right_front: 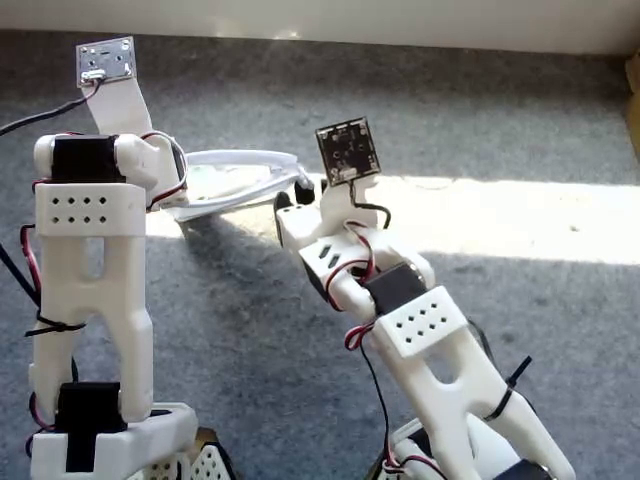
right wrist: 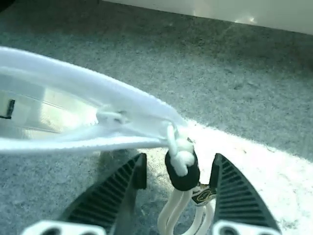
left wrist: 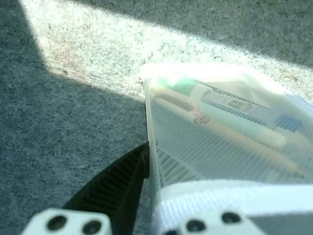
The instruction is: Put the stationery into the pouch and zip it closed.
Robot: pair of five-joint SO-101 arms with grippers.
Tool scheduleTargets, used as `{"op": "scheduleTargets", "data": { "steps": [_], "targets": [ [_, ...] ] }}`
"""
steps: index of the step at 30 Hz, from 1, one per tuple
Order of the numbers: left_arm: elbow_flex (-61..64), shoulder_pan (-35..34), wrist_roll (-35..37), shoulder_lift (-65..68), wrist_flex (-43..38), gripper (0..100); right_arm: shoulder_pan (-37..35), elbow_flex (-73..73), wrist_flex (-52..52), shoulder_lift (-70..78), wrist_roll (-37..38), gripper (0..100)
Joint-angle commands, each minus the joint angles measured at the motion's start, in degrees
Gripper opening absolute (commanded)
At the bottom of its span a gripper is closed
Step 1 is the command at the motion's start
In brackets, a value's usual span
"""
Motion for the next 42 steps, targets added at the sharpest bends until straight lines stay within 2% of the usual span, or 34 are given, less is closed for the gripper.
{"op": "scheduleTargets", "data": {
  "steps": [1, 7, 13, 22, 26, 29, 42],
  "targets": [
    [0.22, 0.31, -1.76, -0.48, -0.97, 1, 2.07, -3.74, -2.15, 0.66, -0.09, 20.6],
    [0.22, 0.31, -1.93, -0.48, -0.97, 1, 3.38, -3.91, -2.15, 2.95, -0.09, 20.3],
    [0.22, 0.31, -1.93, -0.48, -0.97, 1, 3.38, -3.74, -2.15, 2.86, 0.00, 12.6],
    [0.22, 0.31, -2.02, -0.48, -0.97, 1, 3.47, -3.74, -2.07, 2.77, 0.09, 12.1],
    [0.22, 0.31, -2.02, -0.48, -0.97, 1, 3.21, -3.21, -1.63, -0.92, 5.63, 8.7],
    [0.22, 0.31, -2.02, -0.48, -0.97, 1, 3.21, -2.77, 0.31, -4.53, 7.38, 0.1],
    [0.22, 0.31, -2.02, -0.31, -0.97, 1, 0.04, -3.21, 12.53, -6.46, 7.12, 0.5]
  ]
}}
